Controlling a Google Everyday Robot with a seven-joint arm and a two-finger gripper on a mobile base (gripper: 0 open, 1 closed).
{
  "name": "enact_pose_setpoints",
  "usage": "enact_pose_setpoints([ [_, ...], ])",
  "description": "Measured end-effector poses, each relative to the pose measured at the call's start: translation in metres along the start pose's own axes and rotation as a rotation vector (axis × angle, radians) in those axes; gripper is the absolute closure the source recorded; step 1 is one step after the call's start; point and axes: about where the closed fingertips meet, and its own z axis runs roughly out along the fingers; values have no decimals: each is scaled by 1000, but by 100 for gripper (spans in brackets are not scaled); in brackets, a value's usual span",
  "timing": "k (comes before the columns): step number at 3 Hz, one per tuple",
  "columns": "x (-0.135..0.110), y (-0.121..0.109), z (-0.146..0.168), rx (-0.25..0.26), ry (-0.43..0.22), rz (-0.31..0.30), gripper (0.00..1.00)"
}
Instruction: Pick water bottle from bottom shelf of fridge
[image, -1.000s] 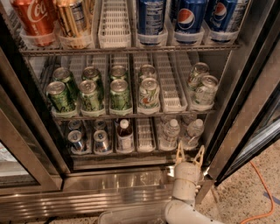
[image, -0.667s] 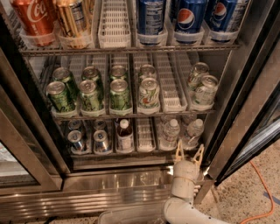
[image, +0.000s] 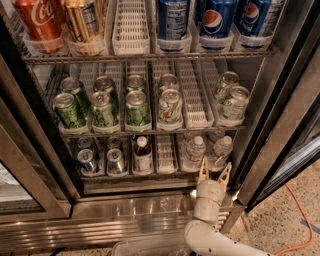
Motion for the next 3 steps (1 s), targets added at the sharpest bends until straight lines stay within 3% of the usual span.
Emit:
enact_pose_setpoints([
  [2, -1, 7, 18, 10, -19, 11, 34],
  [3, 1, 9, 30, -14, -26, 24, 32],
])
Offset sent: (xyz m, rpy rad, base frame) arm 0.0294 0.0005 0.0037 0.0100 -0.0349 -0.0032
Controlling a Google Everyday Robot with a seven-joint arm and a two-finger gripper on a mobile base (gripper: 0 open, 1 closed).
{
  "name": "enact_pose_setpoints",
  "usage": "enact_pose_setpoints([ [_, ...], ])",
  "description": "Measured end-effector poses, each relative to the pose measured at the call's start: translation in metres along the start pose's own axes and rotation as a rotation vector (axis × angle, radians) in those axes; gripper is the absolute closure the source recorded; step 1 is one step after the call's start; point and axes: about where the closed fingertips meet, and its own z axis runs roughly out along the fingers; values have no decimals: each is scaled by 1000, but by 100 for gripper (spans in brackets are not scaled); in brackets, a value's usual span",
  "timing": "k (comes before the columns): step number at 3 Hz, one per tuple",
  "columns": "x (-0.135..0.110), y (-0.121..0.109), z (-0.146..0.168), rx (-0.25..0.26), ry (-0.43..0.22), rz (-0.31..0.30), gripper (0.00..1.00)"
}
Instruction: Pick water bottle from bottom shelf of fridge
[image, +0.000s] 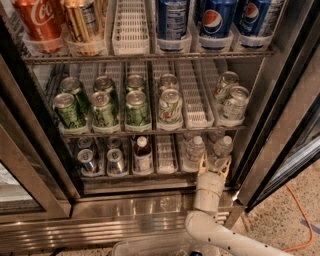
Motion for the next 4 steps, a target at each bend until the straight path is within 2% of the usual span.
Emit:
enact_pose_setpoints([
  [2, 2, -12, 4, 1, -8, -7, 40],
  [3, 3, -15, 9, 6, -12, -7, 59],
  [4, 4, -17, 14, 9, -15, -2, 82],
])
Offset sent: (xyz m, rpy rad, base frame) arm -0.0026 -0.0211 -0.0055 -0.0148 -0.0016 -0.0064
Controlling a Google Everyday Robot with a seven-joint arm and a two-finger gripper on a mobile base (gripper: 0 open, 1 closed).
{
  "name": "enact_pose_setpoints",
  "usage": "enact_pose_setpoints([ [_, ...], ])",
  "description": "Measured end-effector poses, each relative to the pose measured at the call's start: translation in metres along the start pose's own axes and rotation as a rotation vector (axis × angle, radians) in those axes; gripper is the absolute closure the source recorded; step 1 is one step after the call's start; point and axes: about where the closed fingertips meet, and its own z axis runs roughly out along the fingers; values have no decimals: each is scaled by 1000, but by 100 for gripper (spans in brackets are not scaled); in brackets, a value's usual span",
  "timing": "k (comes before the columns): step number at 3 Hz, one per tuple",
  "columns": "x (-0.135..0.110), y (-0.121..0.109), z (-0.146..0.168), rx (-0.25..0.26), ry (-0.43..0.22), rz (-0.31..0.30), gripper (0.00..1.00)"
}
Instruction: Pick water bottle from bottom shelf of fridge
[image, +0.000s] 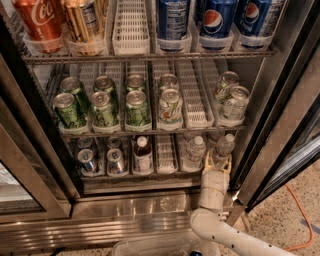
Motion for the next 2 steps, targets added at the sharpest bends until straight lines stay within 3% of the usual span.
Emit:
enact_pose_setpoints([
  [1, -2, -2, -2, 7, 4, 11, 100],
  [2, -11, -2, -12, -5, 9, 31, 100],
])
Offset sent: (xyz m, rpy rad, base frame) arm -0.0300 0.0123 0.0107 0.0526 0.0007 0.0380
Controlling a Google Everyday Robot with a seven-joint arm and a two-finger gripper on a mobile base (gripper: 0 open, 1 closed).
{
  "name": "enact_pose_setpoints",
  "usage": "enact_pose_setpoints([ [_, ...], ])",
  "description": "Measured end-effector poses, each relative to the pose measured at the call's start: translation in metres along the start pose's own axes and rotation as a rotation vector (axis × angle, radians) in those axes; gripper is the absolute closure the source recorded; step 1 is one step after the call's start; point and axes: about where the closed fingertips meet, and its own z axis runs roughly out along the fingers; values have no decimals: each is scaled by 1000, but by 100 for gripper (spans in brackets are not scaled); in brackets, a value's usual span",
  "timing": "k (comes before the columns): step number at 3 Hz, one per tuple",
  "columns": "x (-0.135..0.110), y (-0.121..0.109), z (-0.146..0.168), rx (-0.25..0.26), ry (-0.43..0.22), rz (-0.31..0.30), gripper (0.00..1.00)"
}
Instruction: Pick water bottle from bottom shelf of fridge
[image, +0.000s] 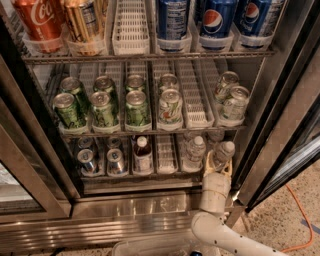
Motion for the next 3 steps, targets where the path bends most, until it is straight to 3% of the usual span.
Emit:
enact_pose_setpoints([
  [3, -15, 4, -10, -27, -12, 32, 100],
])
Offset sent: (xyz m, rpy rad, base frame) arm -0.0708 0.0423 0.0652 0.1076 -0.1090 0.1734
